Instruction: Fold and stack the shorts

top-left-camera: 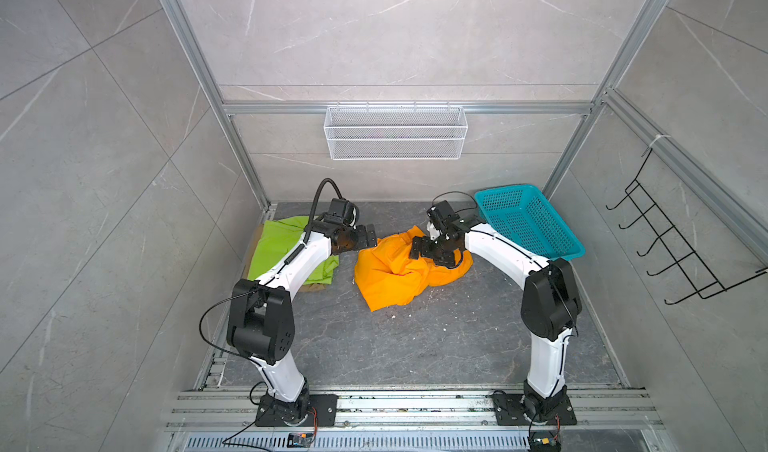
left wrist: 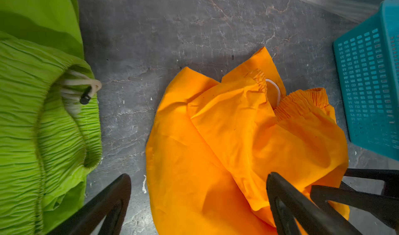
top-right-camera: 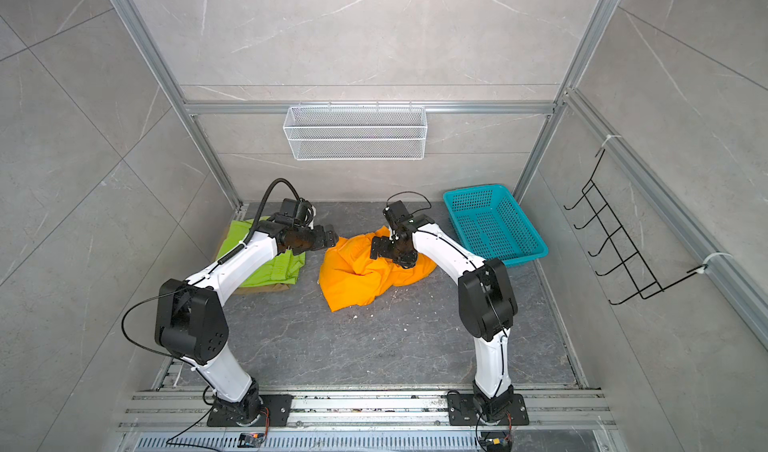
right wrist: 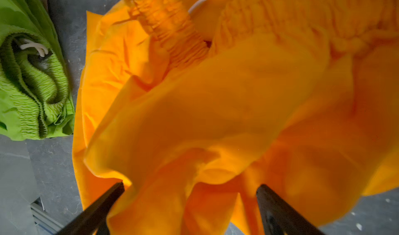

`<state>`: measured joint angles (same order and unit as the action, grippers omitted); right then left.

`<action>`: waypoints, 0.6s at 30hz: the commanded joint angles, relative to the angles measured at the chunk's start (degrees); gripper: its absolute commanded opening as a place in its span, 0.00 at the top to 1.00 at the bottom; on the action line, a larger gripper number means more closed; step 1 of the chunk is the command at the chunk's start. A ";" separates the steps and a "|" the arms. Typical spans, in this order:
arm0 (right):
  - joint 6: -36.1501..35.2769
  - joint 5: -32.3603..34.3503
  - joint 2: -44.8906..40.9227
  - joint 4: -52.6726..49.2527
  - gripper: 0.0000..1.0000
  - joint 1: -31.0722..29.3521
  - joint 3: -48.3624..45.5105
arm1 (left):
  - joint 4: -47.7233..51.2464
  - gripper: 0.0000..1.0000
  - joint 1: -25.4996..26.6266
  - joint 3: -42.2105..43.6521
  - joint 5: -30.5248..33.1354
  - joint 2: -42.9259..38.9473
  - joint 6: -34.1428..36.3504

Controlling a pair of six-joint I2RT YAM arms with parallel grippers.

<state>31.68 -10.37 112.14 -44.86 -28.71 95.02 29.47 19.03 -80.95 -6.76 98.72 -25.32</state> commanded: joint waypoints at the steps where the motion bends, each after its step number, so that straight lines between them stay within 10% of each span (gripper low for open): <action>1: -3.28 4.76 -4.29 -1.18 0.00 0.34 -4.58 | -2.98 0.00 0.00 0.10 -3.97 -0.81 -2.37; 8: -1.27 3.27 1.16 7.03 0.02 0.40 -13.32 | -4.20 0.00 -0.03 1.31 -8.38 -0.39 -4.36; 15: -0.34 1.15 1.33 7.64 0.90 0.05 -6.19 | -4.23 0.00 -0.04 2.89 -9.85 -1.19 -5.18; 18: -3.54 6.98 -1.00 0.82 0.96 0.12 2.65 | -3.35 0.00 -0.12 1.11 -10.50 -1.59 -5.57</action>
<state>30.37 -8.08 115.81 -40.75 -28.45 90.17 26.63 19.00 -77.91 -15.31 98.74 -29.85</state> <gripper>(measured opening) 0.049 0.999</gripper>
